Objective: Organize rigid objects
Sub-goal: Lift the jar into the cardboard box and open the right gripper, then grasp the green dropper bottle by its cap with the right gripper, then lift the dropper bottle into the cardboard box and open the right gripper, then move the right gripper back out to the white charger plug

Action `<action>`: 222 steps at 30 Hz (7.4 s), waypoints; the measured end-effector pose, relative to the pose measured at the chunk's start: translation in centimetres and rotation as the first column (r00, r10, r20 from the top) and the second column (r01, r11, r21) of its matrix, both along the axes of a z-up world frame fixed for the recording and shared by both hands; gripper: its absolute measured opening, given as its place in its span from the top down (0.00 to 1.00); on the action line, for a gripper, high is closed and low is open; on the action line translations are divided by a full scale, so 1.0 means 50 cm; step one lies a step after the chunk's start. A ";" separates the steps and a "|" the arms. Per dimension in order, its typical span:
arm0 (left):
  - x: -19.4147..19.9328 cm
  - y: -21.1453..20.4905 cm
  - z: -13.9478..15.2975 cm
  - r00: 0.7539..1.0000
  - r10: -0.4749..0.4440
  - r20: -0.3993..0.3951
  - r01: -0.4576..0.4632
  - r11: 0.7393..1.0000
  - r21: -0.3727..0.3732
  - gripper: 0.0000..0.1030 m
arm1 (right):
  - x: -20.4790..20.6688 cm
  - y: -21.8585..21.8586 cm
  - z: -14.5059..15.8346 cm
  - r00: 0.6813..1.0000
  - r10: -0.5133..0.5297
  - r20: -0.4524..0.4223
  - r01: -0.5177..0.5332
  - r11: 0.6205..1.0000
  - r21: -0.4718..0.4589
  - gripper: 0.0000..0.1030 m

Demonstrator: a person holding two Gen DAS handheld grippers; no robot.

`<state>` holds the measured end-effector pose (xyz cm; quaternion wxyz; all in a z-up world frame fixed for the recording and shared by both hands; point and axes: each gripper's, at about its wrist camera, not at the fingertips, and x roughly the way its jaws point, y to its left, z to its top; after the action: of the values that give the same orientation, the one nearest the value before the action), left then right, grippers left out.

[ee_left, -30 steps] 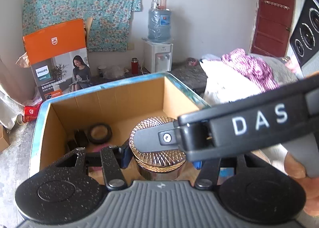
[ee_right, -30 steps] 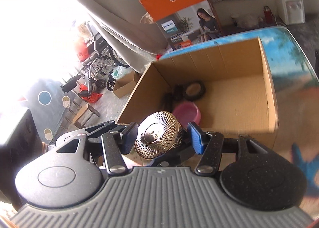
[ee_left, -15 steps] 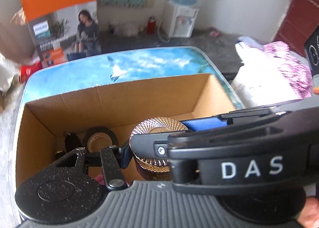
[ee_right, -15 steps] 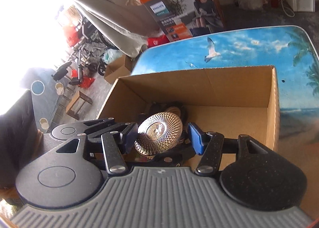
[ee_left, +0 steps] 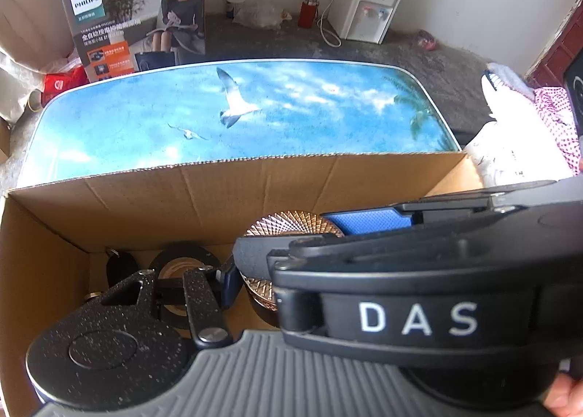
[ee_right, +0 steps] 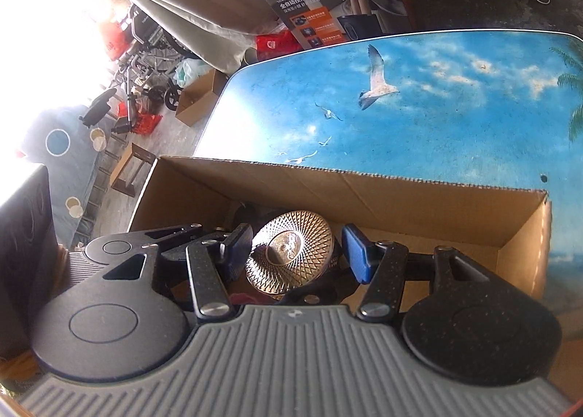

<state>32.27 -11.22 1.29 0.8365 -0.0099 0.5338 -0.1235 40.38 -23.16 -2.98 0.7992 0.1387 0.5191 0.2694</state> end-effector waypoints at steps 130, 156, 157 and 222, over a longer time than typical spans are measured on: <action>-0.553 0.017 -0.152 0.871 -0.281 0.402 0.268 0.959 0.090 0.67 | -0.585 0.035 -0.030 0.960 -0.026 0.278 0.052 0.995 -0.089 0.76; -0.480 0.049 0.121 0.860 -0.191 0.473 0.247 0.967 -0.060 0.68 | -0.538 0.000 0.246 0.884 0.053 0.465 -0.050 0.999 -0.020 0.79; -0.459 0.041 0.124 0.864 -0.193 0.464 0.249 0.967 -0.062 0.68 | -0.518 -0.008 0.251 0.886 0.050 0.462 -0.047 0.999 -0.017 0.79; -0.458 0.084 0.135 0.927 -0.104 0.360 0.162 0.977 -0.135 0.00 | -0.650 -0.185 0.184 0.775 -0.310 0.550 0.280 0.950 0.141 0.01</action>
<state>9.35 -7.04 8.05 0.9042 -0.0193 0.3636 -0.2231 7.90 -32.41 6.24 0.9451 0.1528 0.2235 0.1831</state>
